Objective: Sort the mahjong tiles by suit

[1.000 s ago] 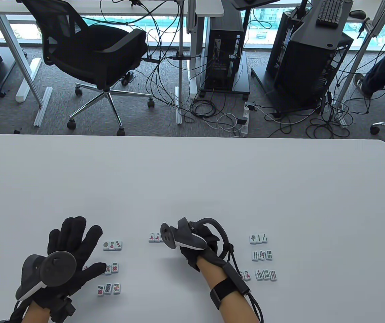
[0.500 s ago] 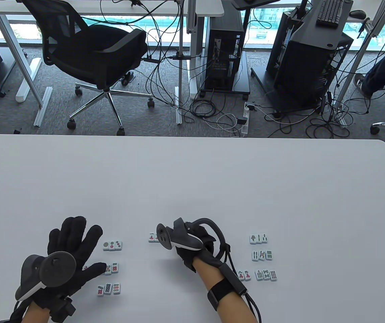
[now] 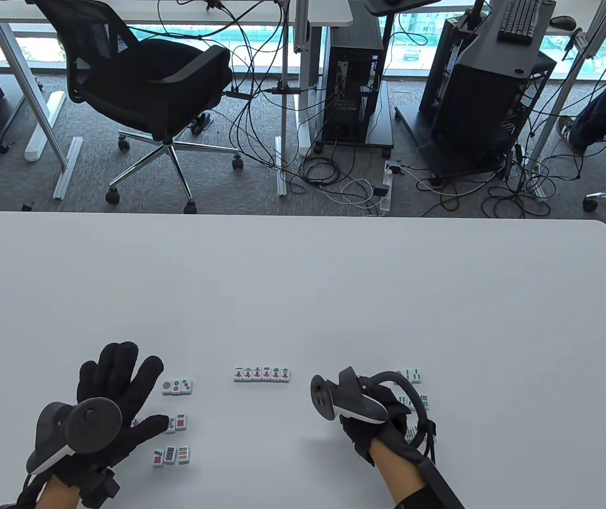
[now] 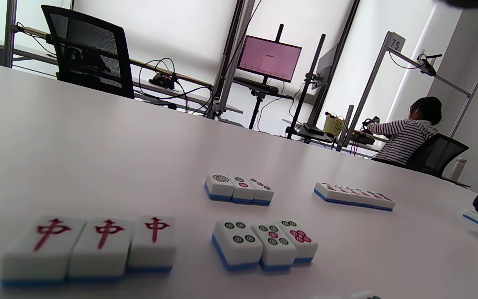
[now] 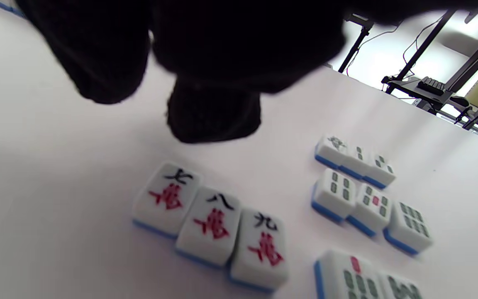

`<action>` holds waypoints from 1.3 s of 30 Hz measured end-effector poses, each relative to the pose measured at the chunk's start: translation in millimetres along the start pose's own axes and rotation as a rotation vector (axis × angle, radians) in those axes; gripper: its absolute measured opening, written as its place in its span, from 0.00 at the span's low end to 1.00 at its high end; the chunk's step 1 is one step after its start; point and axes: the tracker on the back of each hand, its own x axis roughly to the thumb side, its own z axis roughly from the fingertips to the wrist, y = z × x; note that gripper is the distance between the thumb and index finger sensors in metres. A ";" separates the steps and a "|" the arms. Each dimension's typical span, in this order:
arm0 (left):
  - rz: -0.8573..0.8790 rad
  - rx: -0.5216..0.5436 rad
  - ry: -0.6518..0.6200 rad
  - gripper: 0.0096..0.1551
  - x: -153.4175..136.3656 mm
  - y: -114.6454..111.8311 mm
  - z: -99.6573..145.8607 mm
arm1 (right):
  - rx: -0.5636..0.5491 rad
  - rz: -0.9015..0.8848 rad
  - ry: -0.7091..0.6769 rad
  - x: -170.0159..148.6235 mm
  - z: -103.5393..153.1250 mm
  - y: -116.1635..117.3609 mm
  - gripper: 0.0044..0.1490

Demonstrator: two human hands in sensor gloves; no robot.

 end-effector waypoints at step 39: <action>0.023 0.015 0.001 0.54 -0.4 5.0 0.8 | -0.167 -0.031 -0.056 78.9 -89.7 -32.8 0.36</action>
